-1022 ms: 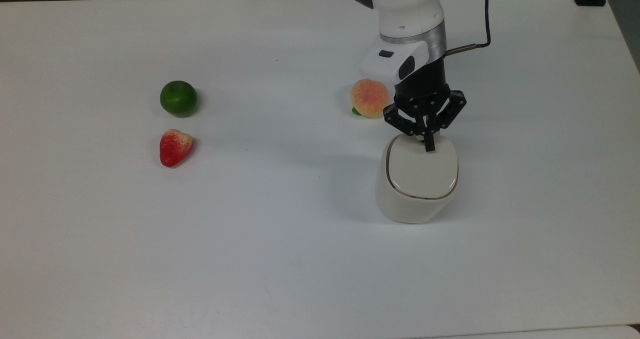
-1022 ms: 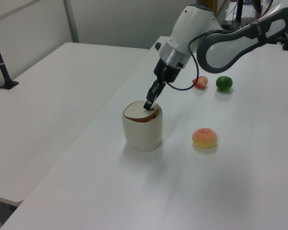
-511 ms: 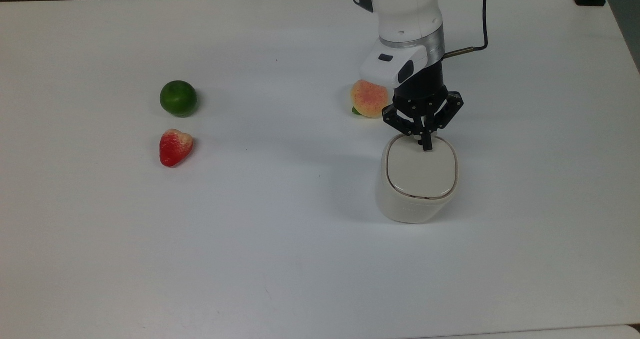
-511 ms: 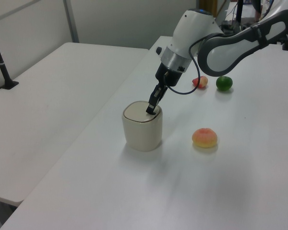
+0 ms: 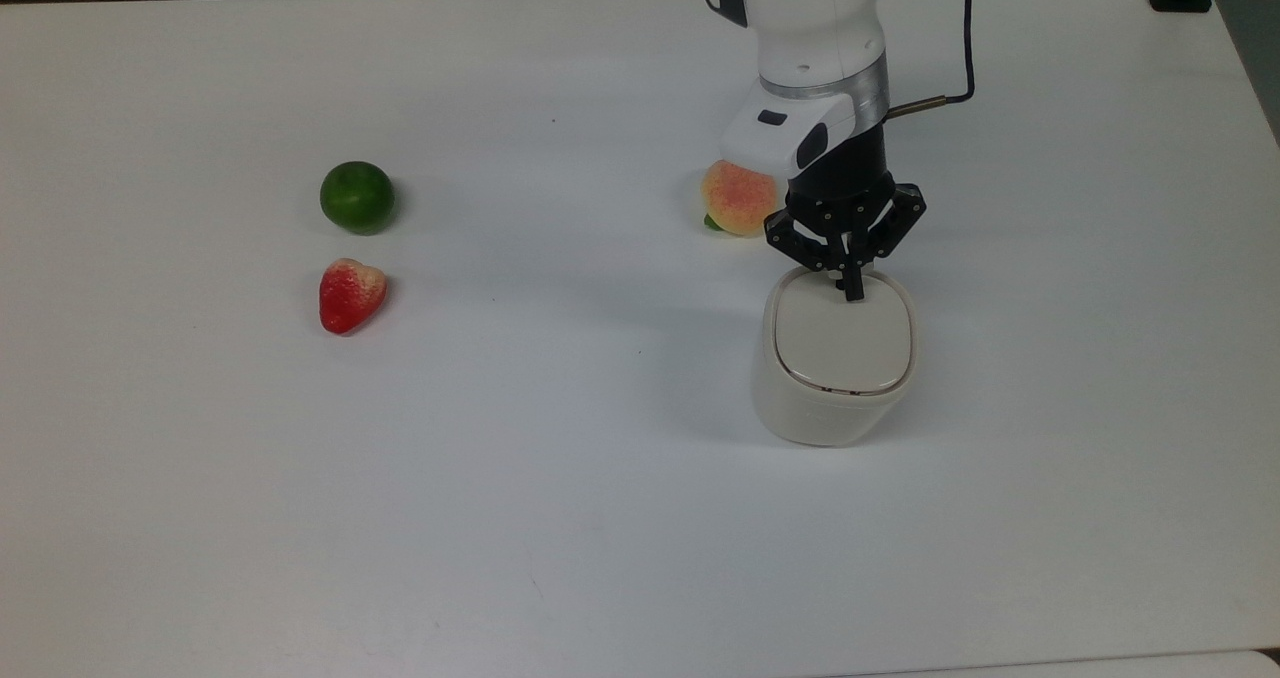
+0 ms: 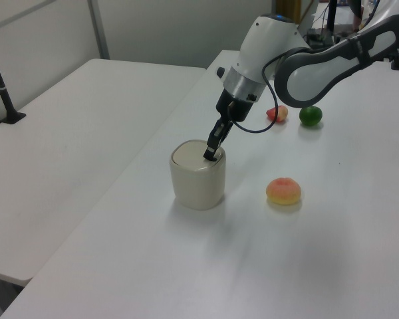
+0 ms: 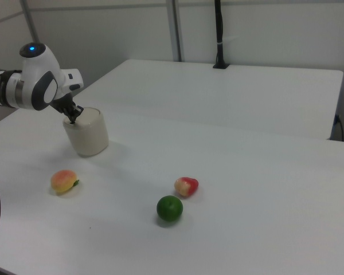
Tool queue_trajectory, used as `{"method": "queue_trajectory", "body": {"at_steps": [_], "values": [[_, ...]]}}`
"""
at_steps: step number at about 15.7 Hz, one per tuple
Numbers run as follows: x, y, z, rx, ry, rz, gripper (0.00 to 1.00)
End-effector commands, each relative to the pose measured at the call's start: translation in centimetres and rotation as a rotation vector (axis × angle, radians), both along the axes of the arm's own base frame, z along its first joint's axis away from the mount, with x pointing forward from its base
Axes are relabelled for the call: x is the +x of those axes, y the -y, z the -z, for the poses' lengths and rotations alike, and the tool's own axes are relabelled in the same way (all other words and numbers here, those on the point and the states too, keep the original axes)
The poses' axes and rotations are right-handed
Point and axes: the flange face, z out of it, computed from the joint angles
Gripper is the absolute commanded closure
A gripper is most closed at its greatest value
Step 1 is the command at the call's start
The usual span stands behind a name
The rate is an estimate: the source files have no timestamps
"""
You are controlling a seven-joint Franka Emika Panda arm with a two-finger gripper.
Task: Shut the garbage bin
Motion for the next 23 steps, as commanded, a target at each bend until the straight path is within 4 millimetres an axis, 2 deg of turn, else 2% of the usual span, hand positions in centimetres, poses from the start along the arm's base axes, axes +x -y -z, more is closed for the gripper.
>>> {"method": "queue_trajectory", "body": {"at_steps": [1,6,11,12,15,16,17,19,20,21,23], "values": [[-0.8,0.3,0.1,-0.020,-0.021,0.001,1.00],[-1.0,1.2,-2.9,-0.009,0.012,0.015,1.00],[-2.7,4.8,-7.8,-0.054,-0.094,0.034,1.00],[-3.3,5.7,-9.0,-0.067,-0.115,0.036,0.96],[-5.2,8.9,-12.4,-0.096,-0.193,0.064,0.68],[-6.0,10.2,-13.7,-0.105,-0.219,0.076,0.53],[-6.9,11.5,-14.8,-0.118,-0.248,0.084,0.33],[-8.2,14.0,-16.5,-0.133,-0.297,0.112,0.05],[-8.8,14.9,-17.3,-0.135,-0.312,0.129,0.00],[-9.5,15.5,-18.0,-0.143,-0.328,0.134,0.00],[-10.5,18.1,-19.4,-0.146,-0.345,0.172,0.00]]}}
